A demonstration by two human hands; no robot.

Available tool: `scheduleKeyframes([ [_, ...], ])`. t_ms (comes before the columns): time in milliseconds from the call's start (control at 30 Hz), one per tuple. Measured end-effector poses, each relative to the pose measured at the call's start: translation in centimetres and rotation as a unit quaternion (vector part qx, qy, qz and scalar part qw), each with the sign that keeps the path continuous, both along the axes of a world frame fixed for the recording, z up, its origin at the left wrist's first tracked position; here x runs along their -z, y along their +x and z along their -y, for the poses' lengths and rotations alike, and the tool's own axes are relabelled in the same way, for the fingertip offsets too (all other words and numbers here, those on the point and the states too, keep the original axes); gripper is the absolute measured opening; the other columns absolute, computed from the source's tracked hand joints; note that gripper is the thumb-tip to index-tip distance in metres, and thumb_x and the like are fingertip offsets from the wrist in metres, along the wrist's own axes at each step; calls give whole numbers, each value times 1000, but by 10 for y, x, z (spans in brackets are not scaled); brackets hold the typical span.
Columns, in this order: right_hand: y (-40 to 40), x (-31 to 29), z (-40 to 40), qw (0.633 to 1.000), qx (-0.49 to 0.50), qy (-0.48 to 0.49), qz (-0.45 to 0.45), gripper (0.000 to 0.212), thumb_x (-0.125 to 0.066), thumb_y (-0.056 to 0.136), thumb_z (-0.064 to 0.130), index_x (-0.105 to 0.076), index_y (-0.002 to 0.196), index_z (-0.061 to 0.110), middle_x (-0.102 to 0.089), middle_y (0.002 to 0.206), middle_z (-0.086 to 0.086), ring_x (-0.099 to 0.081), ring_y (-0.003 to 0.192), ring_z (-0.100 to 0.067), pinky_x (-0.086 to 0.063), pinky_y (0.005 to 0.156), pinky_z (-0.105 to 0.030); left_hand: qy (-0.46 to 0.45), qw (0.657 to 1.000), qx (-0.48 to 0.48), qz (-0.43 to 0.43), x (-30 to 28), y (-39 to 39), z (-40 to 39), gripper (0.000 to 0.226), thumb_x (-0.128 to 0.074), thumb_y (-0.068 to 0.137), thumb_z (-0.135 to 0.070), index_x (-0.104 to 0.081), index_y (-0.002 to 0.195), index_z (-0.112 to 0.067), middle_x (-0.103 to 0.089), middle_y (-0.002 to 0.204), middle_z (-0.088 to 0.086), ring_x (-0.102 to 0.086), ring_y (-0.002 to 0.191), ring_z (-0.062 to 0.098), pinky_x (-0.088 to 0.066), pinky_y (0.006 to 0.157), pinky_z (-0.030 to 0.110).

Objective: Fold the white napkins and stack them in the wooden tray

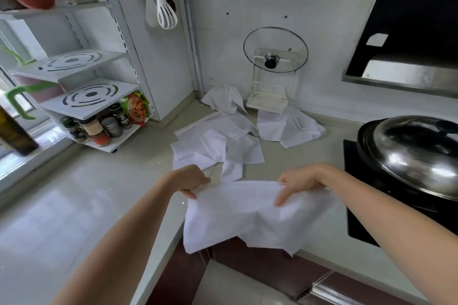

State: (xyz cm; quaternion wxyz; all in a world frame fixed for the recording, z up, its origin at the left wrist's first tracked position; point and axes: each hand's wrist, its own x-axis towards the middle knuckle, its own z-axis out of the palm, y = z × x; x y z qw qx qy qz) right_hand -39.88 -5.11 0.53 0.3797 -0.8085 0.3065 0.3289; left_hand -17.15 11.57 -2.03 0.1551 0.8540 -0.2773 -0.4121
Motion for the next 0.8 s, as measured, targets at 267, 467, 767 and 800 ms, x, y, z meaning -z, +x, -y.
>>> scheduleKeyframes([
  [267,8,-3,43,772,65,-556,301,22,-51,83,-1,-58,101,10,-62,97,-6,-52,100,-27,-33,59,-31,-429,883,-102,164,-24,-5,56,42,-48,100,-26,-43,65,-2,-37,62,8,-31,58,16,-24,53,25],
  [467,-27,9,54,673,-47,-619,402,22,-73,69,7,-63,88,7,-63,84,-5,-54,80,-26,-43,51,-29,-462,872,-5,161,-31,-9,53,47,-50,99,-27,-33,60,-7,-29,57,2,-23,52,7,-17,50,22],
  [767,-77,124,18,947,-20,-271,170,39,-38,84,0,-59,96,30,-51,98,1,-45,100,-26,-38,85,-30,-176,971,155,48,84,-35,23,43,-50,98,-32,-36,64,-11,-24,58,-1,-27,51,11,-24,52,23],
  [800,-80,133,15,962,-23,-237,134,35,-37,84,-1,-50,76,31,-45,83,2,-43,91,-26,-37,77,-30,-127,977,171,31,93,-41,22,43,-49,99,-32,-35,64,-11,-26,58,-2,-28,53,12,-25,50,21],
])
